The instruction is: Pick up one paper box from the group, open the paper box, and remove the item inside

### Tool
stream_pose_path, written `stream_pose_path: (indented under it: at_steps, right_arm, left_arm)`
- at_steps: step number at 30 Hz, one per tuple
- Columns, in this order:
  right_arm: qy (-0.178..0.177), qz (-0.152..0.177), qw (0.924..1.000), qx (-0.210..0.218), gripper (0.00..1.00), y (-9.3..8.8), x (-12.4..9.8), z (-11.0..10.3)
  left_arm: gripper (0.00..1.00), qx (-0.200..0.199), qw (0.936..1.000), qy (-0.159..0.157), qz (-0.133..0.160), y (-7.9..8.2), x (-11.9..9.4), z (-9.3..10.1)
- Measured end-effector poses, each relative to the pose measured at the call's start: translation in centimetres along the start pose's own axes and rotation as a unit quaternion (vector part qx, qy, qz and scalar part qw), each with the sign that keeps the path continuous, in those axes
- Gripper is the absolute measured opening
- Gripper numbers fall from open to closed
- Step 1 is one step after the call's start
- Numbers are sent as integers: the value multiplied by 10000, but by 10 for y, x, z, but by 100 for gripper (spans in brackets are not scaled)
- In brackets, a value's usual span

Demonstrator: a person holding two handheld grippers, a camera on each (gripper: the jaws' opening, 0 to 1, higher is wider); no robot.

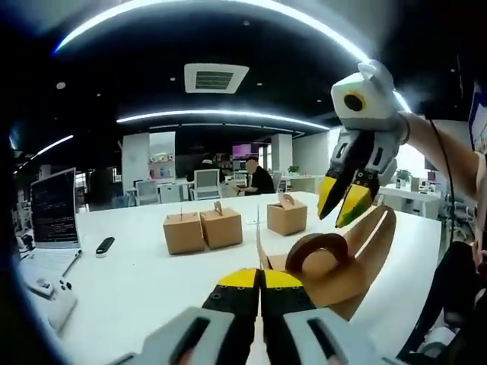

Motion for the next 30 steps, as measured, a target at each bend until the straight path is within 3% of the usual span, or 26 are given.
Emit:
stream_pose_path:
  at_steps: [4, 11, 14, 30]
  right_arm:
    - [15, -159, 9998, 90, 14, -11, 5, -3]
    - [134, -169, 9989, 418, 13, -16, 26, -2]
    - [154, -182, 9986, 470, 6, -14, 29, 0]
    - [16, -56, 9983, 576, 3, -1, 11, 8]
  left_arm:
    - [3, 14, 10000, -8, 13, 0, 0, 1]
    - [3, 45, 10000, -22, 54, 1, -1, 2]
    - [3, 59, 10000, -23, 56, 1, -1, 3]
    - [3, 338, 9994, 93, 14, 1, -4, -2]
Point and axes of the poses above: the point that each gripper's makers call its tool centre point, and the gripper's own axes: x roughly forward along the fingers, z roughly to its right, y roughly out of its top, the point moved 5 cm from there along -x, roughly backward along the fingers, and after that the axes turned 2 degrees about y, right-handed, at the moved point
